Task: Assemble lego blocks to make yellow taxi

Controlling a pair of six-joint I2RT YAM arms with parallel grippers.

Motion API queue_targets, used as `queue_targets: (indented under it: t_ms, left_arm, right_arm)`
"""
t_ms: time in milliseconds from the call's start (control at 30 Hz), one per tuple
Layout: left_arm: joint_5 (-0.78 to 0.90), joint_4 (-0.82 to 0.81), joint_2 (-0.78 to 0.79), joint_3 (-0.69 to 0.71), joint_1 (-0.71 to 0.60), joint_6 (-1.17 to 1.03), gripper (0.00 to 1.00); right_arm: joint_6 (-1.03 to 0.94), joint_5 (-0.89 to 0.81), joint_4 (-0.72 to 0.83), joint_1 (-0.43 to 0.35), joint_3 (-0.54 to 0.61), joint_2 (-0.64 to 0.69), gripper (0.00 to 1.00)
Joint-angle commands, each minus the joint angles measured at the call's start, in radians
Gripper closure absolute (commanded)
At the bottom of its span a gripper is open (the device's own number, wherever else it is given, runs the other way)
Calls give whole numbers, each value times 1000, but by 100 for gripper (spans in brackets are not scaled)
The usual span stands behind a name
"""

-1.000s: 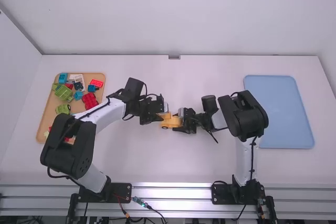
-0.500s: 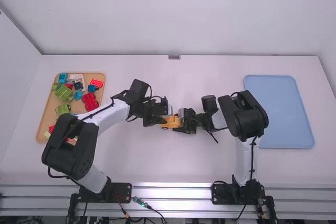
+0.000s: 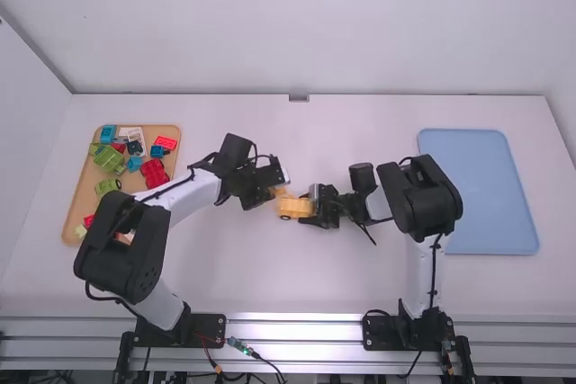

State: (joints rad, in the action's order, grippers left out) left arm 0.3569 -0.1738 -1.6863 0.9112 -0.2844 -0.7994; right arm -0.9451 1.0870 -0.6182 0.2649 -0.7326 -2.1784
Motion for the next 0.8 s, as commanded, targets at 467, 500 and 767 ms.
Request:
queue_targets:
  t_ms: [467,500,767]
  left_arm:
    - [49,38,-8,-166,95,-75,98]
    - [69,19,-8,-155,96,-98,98]
    - [98,-63,-8,-129,101,-272,98]
  right_arm:
    - [-39,13,105,-14,-35,-22,58]
    - [-61,12,135,-16,-44,-22,58]
    - [-277,12,470,-9,-155,-22,63]
